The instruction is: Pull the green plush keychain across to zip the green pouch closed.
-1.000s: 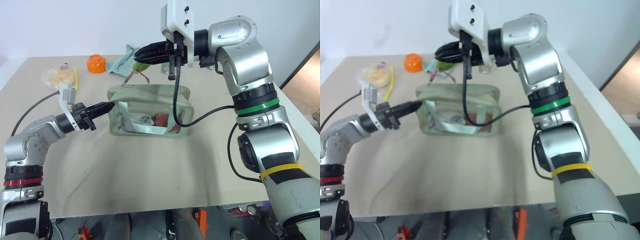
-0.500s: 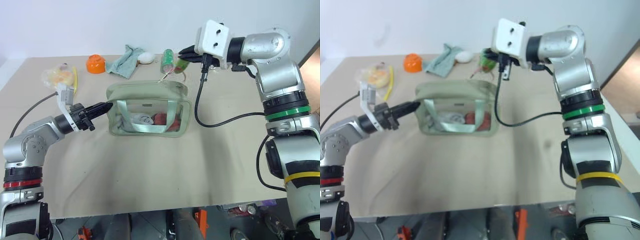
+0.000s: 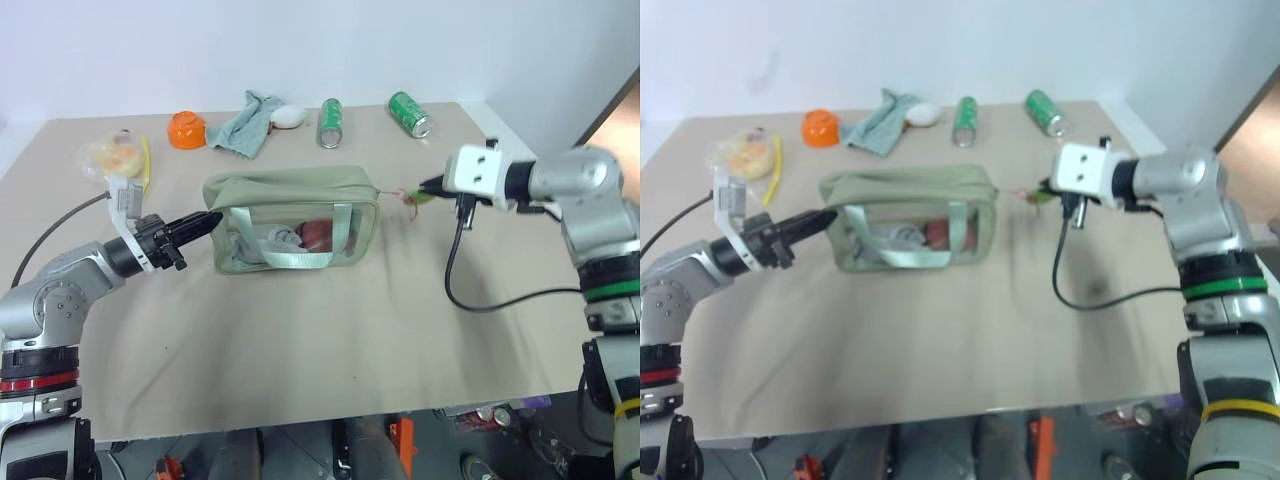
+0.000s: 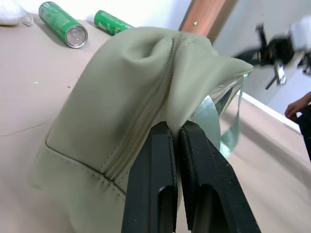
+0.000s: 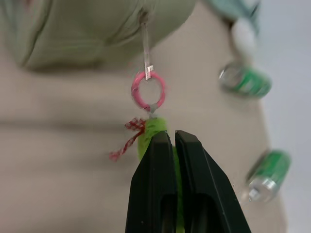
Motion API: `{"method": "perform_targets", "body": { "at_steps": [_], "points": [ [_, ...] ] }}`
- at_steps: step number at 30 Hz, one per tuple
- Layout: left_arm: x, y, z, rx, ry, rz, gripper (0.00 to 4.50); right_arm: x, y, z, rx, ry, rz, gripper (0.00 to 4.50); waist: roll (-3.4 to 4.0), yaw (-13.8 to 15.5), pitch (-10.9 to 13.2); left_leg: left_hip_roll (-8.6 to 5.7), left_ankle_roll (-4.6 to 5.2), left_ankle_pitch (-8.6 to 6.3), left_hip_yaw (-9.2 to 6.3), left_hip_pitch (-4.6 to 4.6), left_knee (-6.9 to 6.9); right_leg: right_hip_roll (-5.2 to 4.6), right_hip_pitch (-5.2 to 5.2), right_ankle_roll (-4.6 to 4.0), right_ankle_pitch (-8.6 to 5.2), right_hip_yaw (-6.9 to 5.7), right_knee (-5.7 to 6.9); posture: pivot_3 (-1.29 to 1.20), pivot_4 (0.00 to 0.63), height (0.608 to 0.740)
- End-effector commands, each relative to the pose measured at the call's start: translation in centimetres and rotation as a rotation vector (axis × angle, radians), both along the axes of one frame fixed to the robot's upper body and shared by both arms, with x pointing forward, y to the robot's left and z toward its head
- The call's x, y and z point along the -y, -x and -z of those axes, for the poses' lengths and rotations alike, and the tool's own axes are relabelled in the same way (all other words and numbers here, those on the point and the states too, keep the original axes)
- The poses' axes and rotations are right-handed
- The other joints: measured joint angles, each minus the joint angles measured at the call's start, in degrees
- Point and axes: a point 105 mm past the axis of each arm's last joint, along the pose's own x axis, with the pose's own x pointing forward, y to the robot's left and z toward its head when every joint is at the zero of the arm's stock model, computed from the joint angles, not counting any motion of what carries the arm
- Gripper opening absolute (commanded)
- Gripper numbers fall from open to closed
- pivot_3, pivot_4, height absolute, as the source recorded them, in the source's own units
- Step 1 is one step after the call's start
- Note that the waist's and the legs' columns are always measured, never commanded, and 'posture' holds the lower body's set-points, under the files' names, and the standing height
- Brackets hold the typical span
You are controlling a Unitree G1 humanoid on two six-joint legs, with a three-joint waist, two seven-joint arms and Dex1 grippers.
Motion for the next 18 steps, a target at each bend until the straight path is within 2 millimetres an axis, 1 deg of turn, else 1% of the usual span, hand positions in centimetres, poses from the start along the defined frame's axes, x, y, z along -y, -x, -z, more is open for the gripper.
{"method": "perform_targets", "body": {
  "at_steps": [1,3,7,8,9,10,12,15,16,18],
  "points": [
    [-0.6,0.2,0.2,-0.016,-0.011,-0.027,0.00,-0.3,-0.2,1.2,0.046,0.006,0.040,0.03,-0.01,0.0,0.0,0.00,0.01,0.01,-0.01,0.02,0.01,0.01,0.02,0.00,0.00,-0.01,0.02,0.00,0.150,0.740],
    [-0.5,0.3,0.2,-0.016,-0.010,-0.027,0.00,-1.4,-0.7,3.4,0.037,-0.012,0.047,0.03,-0.06,0.0,0.0,0.00,0.01,0.01,-0.01,0.04,0.10,0.01,0.08,0.03,0.02,-0.01,0.02,0.00,0.150,0.740],
    [-0.4,0.3,0.3,-0.020,-0.005,-0.026,0.00,-4.2,-2.2,5.9,0.062,-0.097,0.078,0.03,-0.11,-0.2,-0.1,0.00,0.01,0.01,0.01,0.04,0.17,0.01,0.08,0.07,0.09,0.07,0.02,0.00,0.150,0.740],
    [-0.3,0.3,0.4,-0.023,-0.004,-0.025,0.00,-5.5,-2.0,7.3,0.009,-0.122,0.059,0.03,-0.11,-0.2,-0.1,0.00,0.01,0.01,0.00,0.02,0.17,0.01,0.07,0.07,0.10,0.07,0.02,0.00,0.150,0.740],
    [-0.3,0.3,0.4,-0.025,-0.003,-0.026,0.00,-6.5,-1.3,8.5,-0.040,-0.116,0.011,0.03,-0.12,-0.2,-0.1,0.00,0.02,0.02,0.00,0.02,0.16,0.02,0.07,0.06,0.10,0.07,0.02,0.00,0.150,0.740],
    [-0.3,0.3,0.5,-0.027,-0.002,-0.026,0.00,-7.1,-0.6,9.5,-0.092,-0.103,-0.027,0.03,-0.12,-0.2,-0.1,0.00,0.02,0.02,0.00,0.02,0.15,0.03,0.07,0.06,0.10,0.07,0.02,0.00,0.150,0.740],
    [-0.3,0.3,0.5,-0.028,0.000,-0.027,0.00,-7.3,0.3,10.4,-0.152,-0.087,-0.064,0.03,-0.12,-0.2,-0.1,0.00,0.02,0.02,-0.01,0.01,0.13,0.03,0.09,0.04,0.07,0.08,0.01,0.00,0.150,0.740],
    [-0.3,0.4,0.6,-0.033,0.001,-0.030,0.00,-6.4,1.2,10.6,-0.208,-0.057,-0.080,0.03,-0.12,-0.1,-0.1,-0.01,0.01,0.01,0.02,0.01,0.12,0.03,0.09,0.05,0.06,0.14,0.00,0.00,0.150,0.740],
    [-0.4,0.5,0.7,-0.034,0.002,-0.032,0.00,-6.0,1.3,10.6,-0.216,-0.054,-0.078,0.03,-0.12,0.0,-0.1,-0.01,0.01,0.01,0.02,0.01,0.12,0.03,0.09,0.05,0.05,0.13,-0.01,0.00,0.150,0.740],
    [-0.4,0.4,0.8,-0.037,0.002,-0.036,0.00,-5.3,0.8,10.0,-0.200,-0.073,-0.041,0.03,-0.13,-0.1,-0.1,-0.01,0.02,0.01,0.02,0.06,0.12,0.04,0.11,0.05,0.06,0.13,-0.01,0.00,0.150,0.740]
  ]
}}
